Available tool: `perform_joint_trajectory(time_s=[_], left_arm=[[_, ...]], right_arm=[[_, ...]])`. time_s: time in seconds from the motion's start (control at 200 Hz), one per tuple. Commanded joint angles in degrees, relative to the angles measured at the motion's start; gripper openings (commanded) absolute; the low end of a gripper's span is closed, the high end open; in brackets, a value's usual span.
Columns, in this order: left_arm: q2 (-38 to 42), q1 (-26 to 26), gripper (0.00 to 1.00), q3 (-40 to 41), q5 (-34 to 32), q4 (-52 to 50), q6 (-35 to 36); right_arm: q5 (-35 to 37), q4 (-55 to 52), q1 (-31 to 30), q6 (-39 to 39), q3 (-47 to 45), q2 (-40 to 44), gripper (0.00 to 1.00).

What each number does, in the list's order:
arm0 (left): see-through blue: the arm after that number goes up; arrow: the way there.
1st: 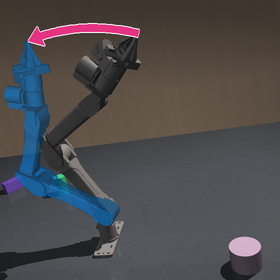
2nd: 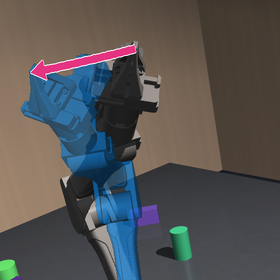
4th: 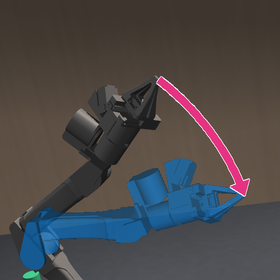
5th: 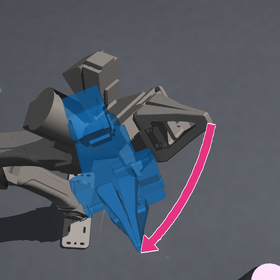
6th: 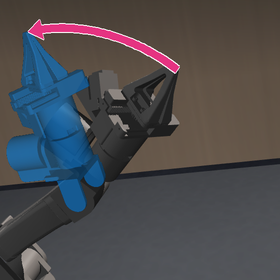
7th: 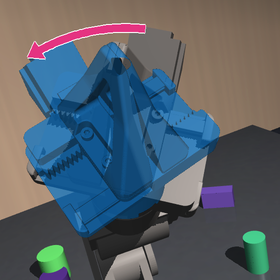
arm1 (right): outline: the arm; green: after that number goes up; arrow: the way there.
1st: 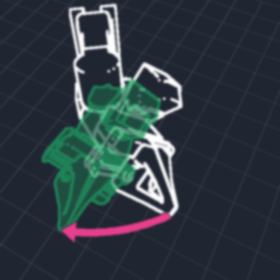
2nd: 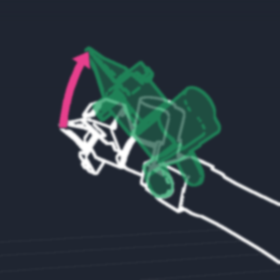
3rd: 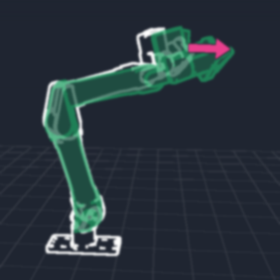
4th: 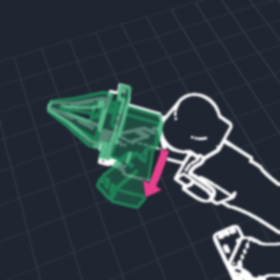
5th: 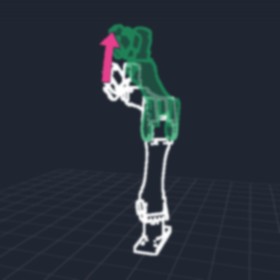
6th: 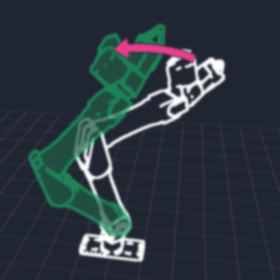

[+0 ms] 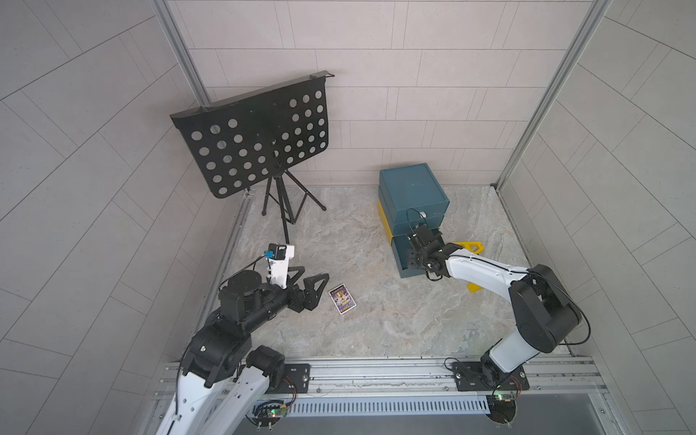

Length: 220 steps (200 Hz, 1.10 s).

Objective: Put the paint cans in the drawer according to color
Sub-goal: Place the paint can in the drawer.

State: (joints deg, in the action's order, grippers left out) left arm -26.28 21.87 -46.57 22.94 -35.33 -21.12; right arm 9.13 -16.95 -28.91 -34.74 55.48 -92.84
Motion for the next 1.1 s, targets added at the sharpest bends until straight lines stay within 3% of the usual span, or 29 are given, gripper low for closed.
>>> perform_joint_trajectory(time_s=[0.0, 0.23, 0.45, 0.63, 0.901, 1.096], left_arm=[[0.3, -0.4, 0.95, 0.4, 0.3, 1.3, -0.1], [0.4, -0.4, 0.95, 0.4, 0.3, 1.2, 0.0], [0.4, -0.4, 0.95, 0.4, 0.3, 1.2, 0.0], [0.4, -0.4, 0.95, 0.4, 0.1, 1.2, 0.0], [0.3, -0.4, 0.95, 0.4, 0.1, 1.1, 0.0], [0.4, -0.4, 0.95, 0.4, -0.1, 1.1, 0.0]], right_arm=[[0.1, 1.7, 0.7, -0.3, 0.4, -1.3, 0.24], [-0.3, 2.0, 1.2, 0.0, 2.2, -5.7, 0.26], [-0.6, 2.0, 1.3, 0.1, 2.5, -6.2, 0.47], [-0.8, 1.3, 1.3, 0.5, 3.0, -4.6, 0.5], [0.4, -1.0, 0.7, 1.7, 1.0, 7.6, 0.48], [3.6, -0.2, 0.6, -0.1, -8.9, 21.9, 0.44]])
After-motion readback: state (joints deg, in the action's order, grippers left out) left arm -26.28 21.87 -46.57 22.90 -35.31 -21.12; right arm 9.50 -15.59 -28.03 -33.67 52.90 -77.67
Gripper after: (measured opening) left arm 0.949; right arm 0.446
